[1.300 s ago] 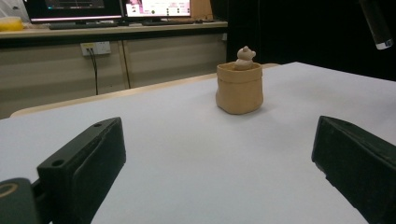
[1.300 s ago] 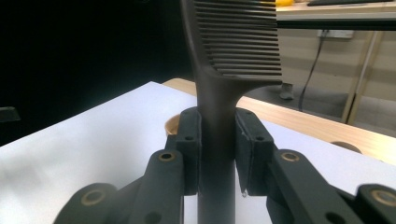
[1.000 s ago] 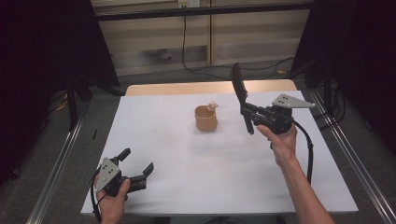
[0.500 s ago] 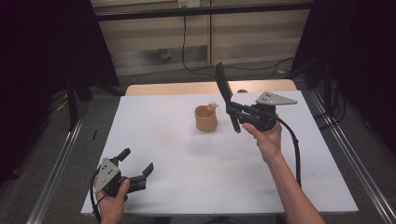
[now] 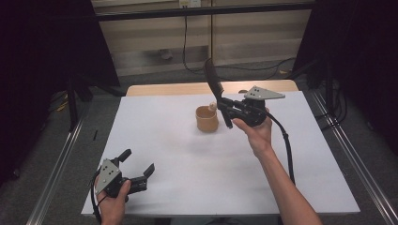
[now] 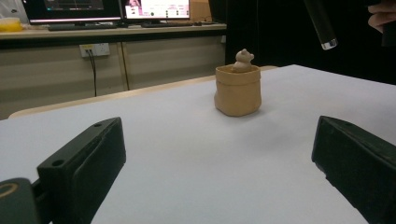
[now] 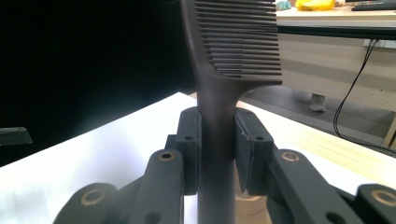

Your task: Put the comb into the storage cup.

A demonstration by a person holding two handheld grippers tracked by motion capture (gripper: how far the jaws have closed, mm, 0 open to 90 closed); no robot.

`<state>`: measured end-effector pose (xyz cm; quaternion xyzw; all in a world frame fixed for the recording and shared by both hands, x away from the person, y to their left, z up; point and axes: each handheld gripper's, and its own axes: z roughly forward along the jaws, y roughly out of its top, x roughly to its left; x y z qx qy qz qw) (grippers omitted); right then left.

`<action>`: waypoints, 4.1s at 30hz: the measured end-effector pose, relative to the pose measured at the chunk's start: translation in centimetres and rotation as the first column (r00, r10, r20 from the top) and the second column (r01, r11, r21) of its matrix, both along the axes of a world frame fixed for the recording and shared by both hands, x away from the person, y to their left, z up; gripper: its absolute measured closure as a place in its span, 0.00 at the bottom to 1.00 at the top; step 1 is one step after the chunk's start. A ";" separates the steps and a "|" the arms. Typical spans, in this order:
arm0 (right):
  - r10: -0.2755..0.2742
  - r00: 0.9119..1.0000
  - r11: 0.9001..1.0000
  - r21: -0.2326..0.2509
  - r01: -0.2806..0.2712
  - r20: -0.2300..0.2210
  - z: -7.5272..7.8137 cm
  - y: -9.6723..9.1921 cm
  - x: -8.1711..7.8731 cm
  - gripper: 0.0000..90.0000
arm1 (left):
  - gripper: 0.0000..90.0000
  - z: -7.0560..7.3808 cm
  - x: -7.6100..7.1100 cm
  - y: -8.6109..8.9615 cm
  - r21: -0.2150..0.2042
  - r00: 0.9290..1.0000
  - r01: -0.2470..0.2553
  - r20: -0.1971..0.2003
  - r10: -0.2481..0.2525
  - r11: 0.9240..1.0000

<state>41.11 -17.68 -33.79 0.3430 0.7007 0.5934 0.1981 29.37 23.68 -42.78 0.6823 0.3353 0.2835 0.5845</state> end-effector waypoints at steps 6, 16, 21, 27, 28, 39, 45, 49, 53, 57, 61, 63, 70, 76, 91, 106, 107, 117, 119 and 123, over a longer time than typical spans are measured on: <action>0.009 1.000 1.000 -0.025 -0.009 0.001 0.1 0.7 0.7 0.81 | 0.03 0.0 0.0 0.0 -0.004 1.000 -0.003 -0.001 0.003 1.000; 0.009 1.000 0.999 -0.035 -0.009 0.006 0.3 1.6 1.7 0.81 | 0.03 0.0 0.0 0.0 -0.002 1.000 -0.006 -0.001 0.006 1.000; 0.010 1.000 0.999 -0.040 -0.009 0.011 0.5 2.0 2.3 0.81 | 0.03 0.0 0.0 0.1 -0.001 1.000 -0.006 0.000 0.006 1.000; 0.011 1.000 0.999 -0.039 -0.010 0.013 0.5 2.9 3.0 0.81 | 0.03 0.0 0.0 0.1 0.001 1.000 -0.006 0.003 0.006 1.000; 0.008 1.000 0.999 -0.042 -0.007 0.011 0.5 3.0 3.1 0.81 | 0.03 0.0 0.0 0.2 0.006 1.000 -0.005 0.002 0.005 1.000; 0.010 1.000 0.999 -0.047 -0.010 0.008 0.9 4.0 4.4 0.81 | 0.03 -0.1 0.1 0.1 0.005 1.000 -0.003 0.000 0.003 1.000; 0.012 1.000 0.998 -0.057 -0.011 0.011 0.8 4.4 5.2 0.81 | 0.03 -0.1 0.1 0.2 0.005 1.000 -0.004 0.001 0.004 1.000; 0.003 1.000 0.998 -0.055 -0.003 0.009 0.5 4.5 5.6 0.81 | 0.03 -0.1 0.1 0.2 -0.001 1.000 -0.008 0.001 0.008 1.000; -0.005 1.000 0.998 -0.055 0.005 0.003 0.1 4.5 6.1 0.81 | 0.03 -0.1 0.1 0.2 0.003 1.000 -0.002 0.002 0.002 1.000; -0.013 1.000 0.999 -0.048 0.013 0.002 -0.3 4.6 6.7 0.81 | 0.03 -0.1 0.0 0.2 0.003 1.000 -0.006 0.003 0.006 1.000; -0.016 1.000 0.998 -0.054 0.016 0.004 -0.4 4.7 7.0 0.81 | 0.03 -0.1 0.1 0.2 0.007 1.000 -0.002 0.003 0.002 1.000; -0.015 1.000 0.998 -0.059 0.015 0.005 -0.4 4.7 7.2 0.81 | 0.03 -0.1 0.1 0.2 0.010 1.000 0.001 0.002 -0.001 1.000; -0.009 1.000 0.998 -0.063 0.009 0.008 -0.9 5.2 8.1 0.81 | 0.03 0.0 0.1 0.2 0.006 1.000 -0.006 0.002 0.006 1.000; -0.006 1.000 0.999 -0.050 0.006 0.005 -1.6 5.4 8.6 0.81 | 0.03 -0.1 0.1 0.2 0.011 1.000 0.002 0.001 -0.002 1.000; 0.009 1.000 0.997 -0.081 -0.010 -0.018 -3.5 6.4 9.3 0.81 | 0.03 -0.1 0.1 0.0 0.011 1.000 0.009 -0.004 -0.009 1.000; 0.009 1.000 0.994 -0.109 -0.012 -0.026 -4.5 6.7 9.7 0.81 | 0.03 -0.1 0.1 0.1 0.008 1.000 0.007 -0.004 -0.007 1.000; 0.006 1.000 0.994 -0.110 -0.009 -0.026 -4.5 6.7 9.7 0.81 | 0.03 -0.1 0.1 0.1 0.008 1.000 0.006 -0.003 -0.006 1.000; 0.004 0.999 0.992 -0.128 -0.009 -0.043 -5.4 6.6 9.6 0.81 | 0.03 -0.2 0.1 -0.1 0.015 1.000 0.011 -0.006 -0.011 1.000; -0.003 0.999 0.990 -0.139 -0.003 -0.045 -5.8 6.5 9.6 0.81 | 0.03 -0.2 0.1 0.0 0.018 1.000 0.012 -0.006 -0.012 1.000; -0.004 0.998 0.990 -0.141 -0.004 -0.055 -6.2 6.3 9.4 0.81 | 0.03 -0.2 0.1 -0.1 0.013 1.000 0.009 -0.011 -0.009 1.000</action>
